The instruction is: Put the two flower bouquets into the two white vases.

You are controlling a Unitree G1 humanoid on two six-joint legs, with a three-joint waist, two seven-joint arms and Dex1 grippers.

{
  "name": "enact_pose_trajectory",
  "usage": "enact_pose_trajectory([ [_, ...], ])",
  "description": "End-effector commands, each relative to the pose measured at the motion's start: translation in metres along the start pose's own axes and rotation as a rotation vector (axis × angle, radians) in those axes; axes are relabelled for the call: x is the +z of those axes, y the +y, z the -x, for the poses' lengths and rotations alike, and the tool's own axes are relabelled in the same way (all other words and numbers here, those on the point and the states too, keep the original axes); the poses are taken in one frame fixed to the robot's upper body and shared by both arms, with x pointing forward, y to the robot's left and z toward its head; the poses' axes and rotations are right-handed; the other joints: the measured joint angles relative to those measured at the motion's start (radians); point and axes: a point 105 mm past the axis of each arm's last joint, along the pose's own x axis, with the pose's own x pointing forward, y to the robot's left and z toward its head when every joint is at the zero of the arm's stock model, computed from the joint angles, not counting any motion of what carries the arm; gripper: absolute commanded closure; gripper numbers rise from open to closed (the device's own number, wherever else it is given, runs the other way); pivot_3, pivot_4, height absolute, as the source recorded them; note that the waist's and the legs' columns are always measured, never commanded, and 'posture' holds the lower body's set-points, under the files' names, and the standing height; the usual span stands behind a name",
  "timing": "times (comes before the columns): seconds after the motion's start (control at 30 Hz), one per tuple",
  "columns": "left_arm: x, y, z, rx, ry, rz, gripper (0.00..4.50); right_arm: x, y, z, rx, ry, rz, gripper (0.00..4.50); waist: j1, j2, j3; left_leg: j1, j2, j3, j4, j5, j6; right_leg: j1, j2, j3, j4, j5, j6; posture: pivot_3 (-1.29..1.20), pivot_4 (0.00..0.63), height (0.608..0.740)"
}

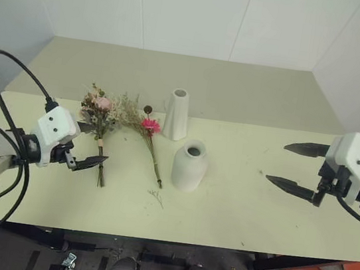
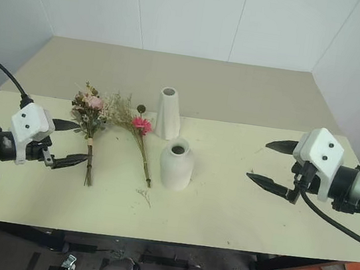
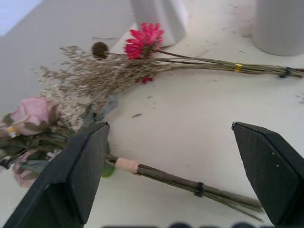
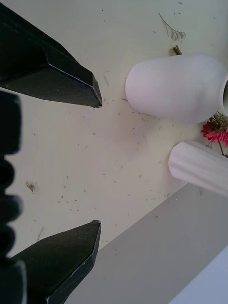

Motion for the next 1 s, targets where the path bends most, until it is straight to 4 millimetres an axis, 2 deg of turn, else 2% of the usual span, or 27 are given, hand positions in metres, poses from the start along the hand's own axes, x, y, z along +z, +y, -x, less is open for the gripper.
enact_pose_trajectory([
  [0.03,0.012,0.008,-0.010,0.235,0.006,0.133,0.00,0.012,-0.003,0.003,-0.014,-0.026,0.042,0.04,0.005,-0.002,0.001,-0.001,0.000,-0.001,0.001,0.000,0.000,0.000,0.000,-0.001,0.001,0.000,0.000,0.00,0.150,0.740],
  [0.1,0.007,0.000,-0.012,0.305,0.083,0.185,0.00,0.012,-0.004,0.003,-0.017,-0.031,0.046,0.04,0.004,-0.005,0.000,-0.001,0.000,-0.002,0.002,0.000,0.000,0.000,0.000,-0.001,0.001,0.000,0.001,0.00,0.150,0.740],
  [0.2,0.011,-0.007,-0.018,0.402,0.136,0.321,0.00,0.023,-0.006,0.001,-0.017,-0.083,0.053,0.04,0.002,-0.005,0.000,-0.001,-0.001,-0.002,0.002,0.000,0.000,0.000,-0.001,0.000,0.001,0.001,0.001,0.00,0.150,0.740],
  [0.3,0.010,-0.001,-0.027,0.548,0.248,0.470,0.00,0.037,-0.006,-0.006,0.016,-0.147,0.078,0.04,0.001,-0.005,0.000,0.000,-0.001,-0.003,0.002,0.000,0.000,0.001,0.000,-0.001,0.002,0.001,0.001,0.00,0.150,0.740],
  [0.43,0.009,0.008,-0.037,0.695,0.328,0.609,0.00,0.046,-0.010,-0.012,0.038,-0.170,0.107,0.04,-0.003,-0.005,0.000,0.001,-0.002,-0.004,0.002,0.000,-0.001,0.002,0.000,-0.001,0.001,0.002,0.000,0.00,0.150,0.740],
  [0.57,0.006,0.011,-0.043,0.809,0.369,0.724,0.00,0.045,-0.012,-0.015,0.047,-0.168,0.109,0.04,-0.002,-0.006,0.000,0.000,-0.002,-0.004,0.001,0.000,-0.001,0.000,0.000,0.000,0.000,0.002,0.000,0.00,0.150,0.740],
  [0.63,0.001,0.015,-0.040,0.894,0.408,0.777,0.00,0.042,-0.009,-0.016,0.049,-0.158,0.105,0.04,0.002,-0.006,0.000,-0.003,-0.002,-0.004,0.001,0.000,-0.001,-0.001,0.000,-0.001,-0.001,0.002,0.000,0.00,0.150,0.740],
  [0.87,-0.004,0.018,-0.049,0.843,0.450,0.805,0.00,0.038,-0.002,-0.016,0.034,-0.153,0.092,0.04,0.003,-0.006,0.000,-0.002,-0.003,-0.004,0.001,0.000,-0.001,-0.001,-0.001,-0.001,0.000,0.002,0.000,0.00,0.150,0.740],
  [1.0,-0.006,0.000,-0.066,0.757,0.474,0.822,0.00,0.038,-0.002,-0.013,0.012,-0.147,0.090,0.04,0.004,-0.006,0.000,-0.003,-0.003,-0.004,0.001,0.000,-0.001,-0.001,-0.001,-0.001,-0.001,0.002,0.000,0.00,0.150,0.740],
])
